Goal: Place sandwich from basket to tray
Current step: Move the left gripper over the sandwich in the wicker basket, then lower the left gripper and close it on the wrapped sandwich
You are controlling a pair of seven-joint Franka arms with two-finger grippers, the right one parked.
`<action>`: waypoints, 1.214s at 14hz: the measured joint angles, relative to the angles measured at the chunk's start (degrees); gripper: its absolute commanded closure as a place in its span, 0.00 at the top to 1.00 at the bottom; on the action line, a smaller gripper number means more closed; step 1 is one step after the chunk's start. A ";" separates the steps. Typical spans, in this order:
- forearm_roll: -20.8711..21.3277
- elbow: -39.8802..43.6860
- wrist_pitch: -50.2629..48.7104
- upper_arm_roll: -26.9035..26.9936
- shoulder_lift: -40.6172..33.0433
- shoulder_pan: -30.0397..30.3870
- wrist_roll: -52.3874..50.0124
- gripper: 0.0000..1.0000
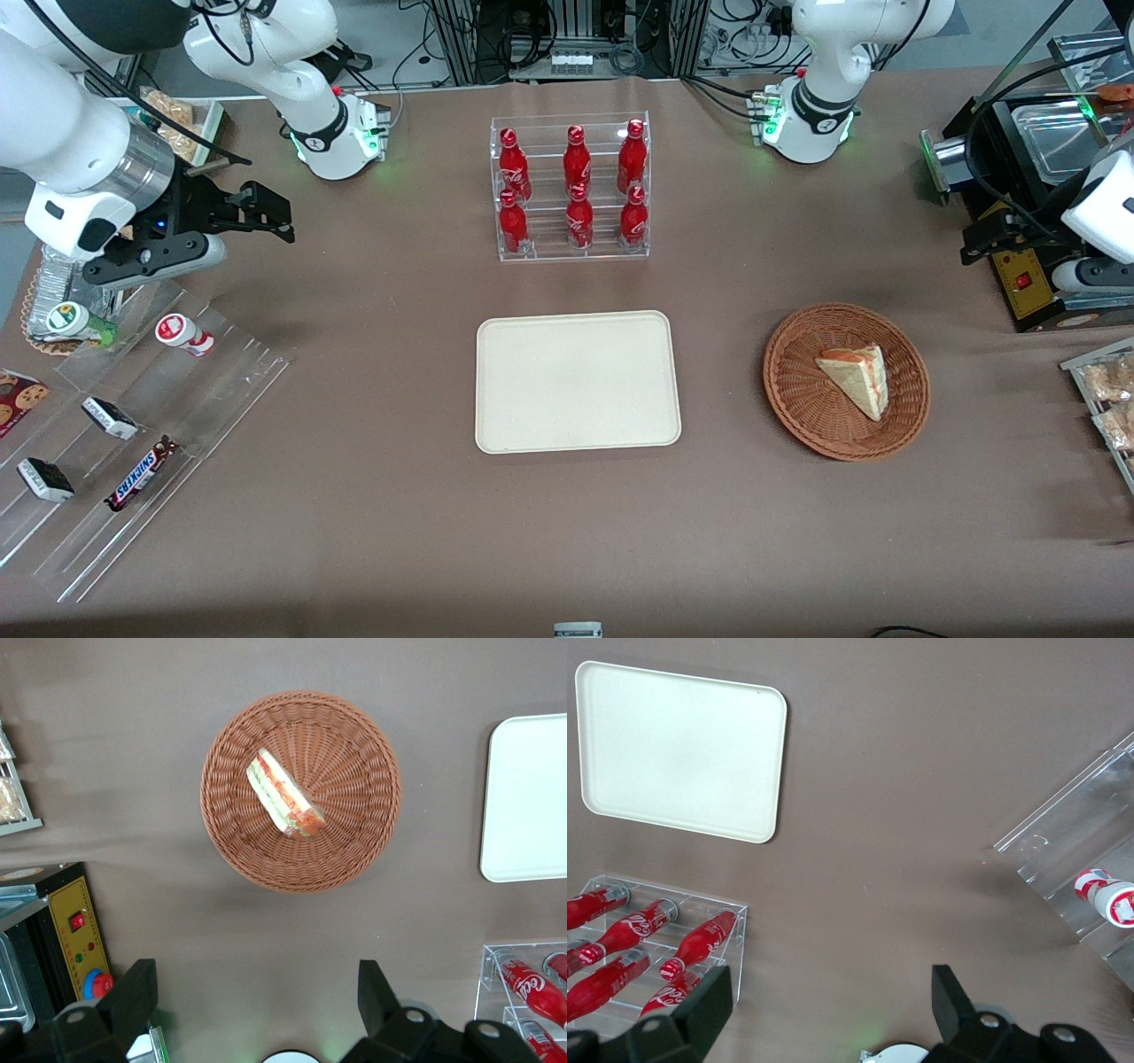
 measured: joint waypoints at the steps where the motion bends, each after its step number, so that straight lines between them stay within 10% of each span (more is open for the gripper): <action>1: 0.05 -0.39 -0.04 -0.01 0.39 -0.01 0.00 1.00; 10: 0.88 -21.38 23.92 0.00 2.50 0.00 -2.31 1.00; 17: 1.12 -31.06 42.41 -0.24 5.37 -1.65 -38.73 1.00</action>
